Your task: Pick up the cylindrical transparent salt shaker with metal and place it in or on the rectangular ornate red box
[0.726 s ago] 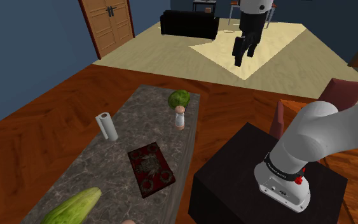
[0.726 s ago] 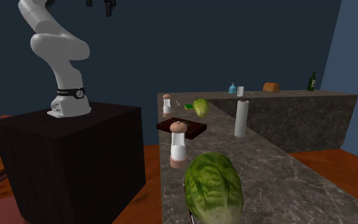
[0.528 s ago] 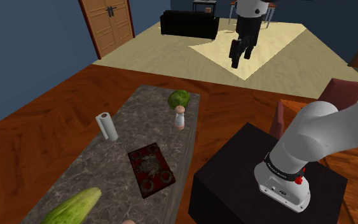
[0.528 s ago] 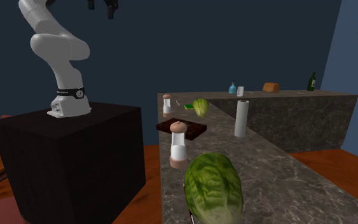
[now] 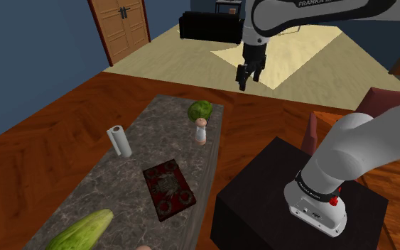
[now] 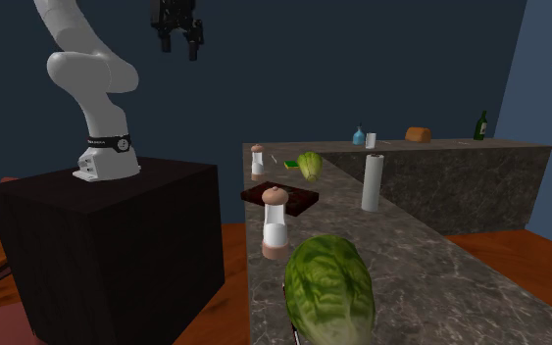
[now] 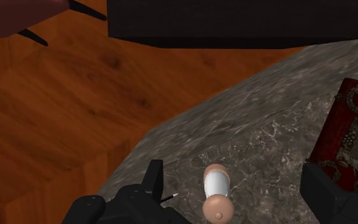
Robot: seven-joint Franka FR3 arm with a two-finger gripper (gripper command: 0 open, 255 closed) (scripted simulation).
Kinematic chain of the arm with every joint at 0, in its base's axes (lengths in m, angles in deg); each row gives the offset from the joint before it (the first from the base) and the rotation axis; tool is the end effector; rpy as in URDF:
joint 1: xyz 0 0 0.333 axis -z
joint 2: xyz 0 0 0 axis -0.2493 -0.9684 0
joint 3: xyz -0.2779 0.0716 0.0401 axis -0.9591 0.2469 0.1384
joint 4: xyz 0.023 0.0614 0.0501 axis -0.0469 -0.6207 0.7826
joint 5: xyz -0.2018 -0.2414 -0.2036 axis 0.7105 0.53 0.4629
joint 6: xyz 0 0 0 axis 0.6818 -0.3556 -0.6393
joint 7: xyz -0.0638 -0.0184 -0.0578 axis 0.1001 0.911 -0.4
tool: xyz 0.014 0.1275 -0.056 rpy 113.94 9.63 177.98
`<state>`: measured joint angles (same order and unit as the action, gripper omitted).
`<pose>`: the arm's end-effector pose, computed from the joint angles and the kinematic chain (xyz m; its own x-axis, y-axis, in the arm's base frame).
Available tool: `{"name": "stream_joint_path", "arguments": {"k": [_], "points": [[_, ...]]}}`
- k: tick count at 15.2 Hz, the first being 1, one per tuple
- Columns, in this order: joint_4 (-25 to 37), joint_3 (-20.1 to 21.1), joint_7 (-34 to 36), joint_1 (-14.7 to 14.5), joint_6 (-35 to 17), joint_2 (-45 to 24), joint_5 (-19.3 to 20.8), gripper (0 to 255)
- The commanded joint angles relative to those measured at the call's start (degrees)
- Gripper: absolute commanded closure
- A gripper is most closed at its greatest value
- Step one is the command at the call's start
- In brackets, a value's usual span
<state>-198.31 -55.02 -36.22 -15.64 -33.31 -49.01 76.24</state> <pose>0.3669 -0.0200 0.4659 0.9987 0.0135 -0.0489 0.0158 -0.9988 0.0467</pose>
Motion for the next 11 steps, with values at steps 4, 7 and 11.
{"name": "stream_joint_path", "arguments": {"k": [4, 7, 11], "points": [[-0.8, -1.1, -0.1, -0.1, -9.9, -8.9, -0.8, 0], [-0.3, -1.5, -0.1, -0.3, -15.2, -14.8, -1.7, 0], [1.6, -1.9, -0.5, -0.6, -21.6, -23.1, -3.2, 0]]}}
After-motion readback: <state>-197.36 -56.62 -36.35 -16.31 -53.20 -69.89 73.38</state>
